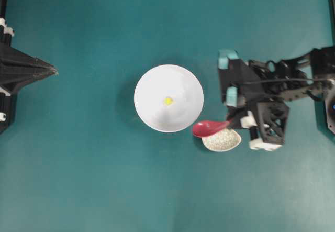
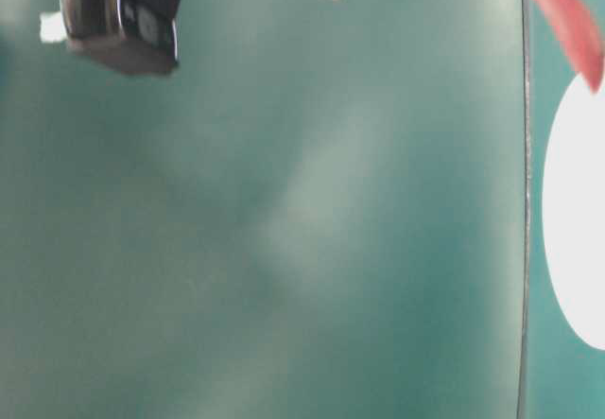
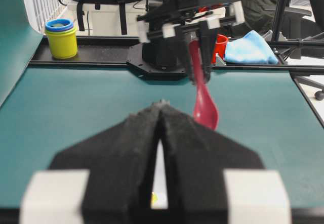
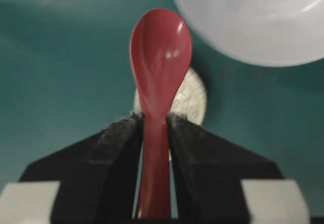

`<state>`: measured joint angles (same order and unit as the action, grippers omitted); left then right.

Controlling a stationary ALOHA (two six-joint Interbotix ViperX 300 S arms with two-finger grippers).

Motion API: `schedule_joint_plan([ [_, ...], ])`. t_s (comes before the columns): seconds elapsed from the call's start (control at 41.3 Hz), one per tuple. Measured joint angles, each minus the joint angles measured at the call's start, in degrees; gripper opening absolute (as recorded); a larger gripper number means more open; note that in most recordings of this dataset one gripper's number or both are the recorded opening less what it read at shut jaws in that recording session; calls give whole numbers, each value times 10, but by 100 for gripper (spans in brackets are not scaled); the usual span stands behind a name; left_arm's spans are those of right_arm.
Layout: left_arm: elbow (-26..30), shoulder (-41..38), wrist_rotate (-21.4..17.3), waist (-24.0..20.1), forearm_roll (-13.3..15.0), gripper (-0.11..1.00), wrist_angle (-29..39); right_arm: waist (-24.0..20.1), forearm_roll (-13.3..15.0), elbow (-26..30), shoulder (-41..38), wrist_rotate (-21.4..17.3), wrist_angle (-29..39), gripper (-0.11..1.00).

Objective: Scoop the yellow hexagonal prism block from the bowl with a spoon using the right arm.
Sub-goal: 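Lift the spoon out and carry it to the spoon rest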

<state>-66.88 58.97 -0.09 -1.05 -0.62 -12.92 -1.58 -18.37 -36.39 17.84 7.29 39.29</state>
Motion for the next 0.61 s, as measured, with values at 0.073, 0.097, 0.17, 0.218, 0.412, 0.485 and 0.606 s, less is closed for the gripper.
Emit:
schedule_joint_plan([
  [0.073,0,1,0,1,0,0,0,-12,1,-18,13,-18,-6,25],
  [0.097,0,0,0,0,0,0,0,-16,0,-25,17,-23,-9,25],
  [0.17,0,0,0,1,-1,0,0,-27,1,-42,25,-35,-19,25],
  [0.218,0,0,0,0,-1,0,0,-33,0,-54,29,-47,-27,25],
  [0.412,0,0,0,0,0,0,0,-47,1,-92,35,-57,-55,25],
  [0.485,0,0,0,0,0,0,0,-46,3,-107,35,-57,-67,25],
  [0.606,0,0,1,0,-1,0,0,-47,9,-136,35,-57,-102,25],
])
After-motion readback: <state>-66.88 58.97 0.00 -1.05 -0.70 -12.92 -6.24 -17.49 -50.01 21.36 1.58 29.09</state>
